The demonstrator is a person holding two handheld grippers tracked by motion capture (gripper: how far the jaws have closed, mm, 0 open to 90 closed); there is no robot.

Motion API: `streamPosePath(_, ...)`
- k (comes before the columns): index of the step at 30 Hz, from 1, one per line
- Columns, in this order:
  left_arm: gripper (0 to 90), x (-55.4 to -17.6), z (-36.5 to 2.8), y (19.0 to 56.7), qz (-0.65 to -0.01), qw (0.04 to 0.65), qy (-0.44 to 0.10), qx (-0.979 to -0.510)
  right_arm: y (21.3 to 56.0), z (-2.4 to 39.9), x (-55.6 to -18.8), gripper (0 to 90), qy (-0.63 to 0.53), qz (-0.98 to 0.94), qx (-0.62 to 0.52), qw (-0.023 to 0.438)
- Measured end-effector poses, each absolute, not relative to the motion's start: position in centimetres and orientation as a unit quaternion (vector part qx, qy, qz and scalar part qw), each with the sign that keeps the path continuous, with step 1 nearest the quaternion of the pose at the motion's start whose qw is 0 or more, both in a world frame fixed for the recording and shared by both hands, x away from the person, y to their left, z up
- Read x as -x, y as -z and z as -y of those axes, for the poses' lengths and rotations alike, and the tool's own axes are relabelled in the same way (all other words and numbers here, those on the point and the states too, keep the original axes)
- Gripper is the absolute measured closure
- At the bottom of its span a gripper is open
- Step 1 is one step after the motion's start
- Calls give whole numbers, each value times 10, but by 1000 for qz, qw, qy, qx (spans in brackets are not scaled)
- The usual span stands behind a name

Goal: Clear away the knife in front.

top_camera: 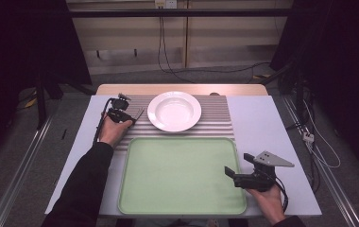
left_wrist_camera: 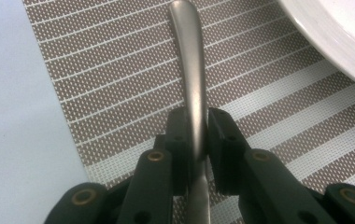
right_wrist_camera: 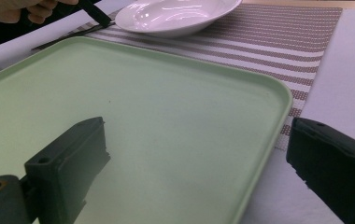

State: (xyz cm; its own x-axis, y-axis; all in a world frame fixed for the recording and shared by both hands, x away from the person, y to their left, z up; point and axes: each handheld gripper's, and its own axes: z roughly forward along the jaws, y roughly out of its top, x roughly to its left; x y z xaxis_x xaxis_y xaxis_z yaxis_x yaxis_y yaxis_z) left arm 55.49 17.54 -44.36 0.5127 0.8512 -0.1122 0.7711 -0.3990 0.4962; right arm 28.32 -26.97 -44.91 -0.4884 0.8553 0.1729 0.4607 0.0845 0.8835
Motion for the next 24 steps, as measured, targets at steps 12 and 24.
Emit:
streamPosePath(12,801,-553,-169,441,-488,233,-94,-836,449,268,-284,53,-492,-710,-464,199)
streamPosePath(24,801,-553,-171,441,-491,236,-90,-833,450,269,-284,52,-491,-708,-467,199)
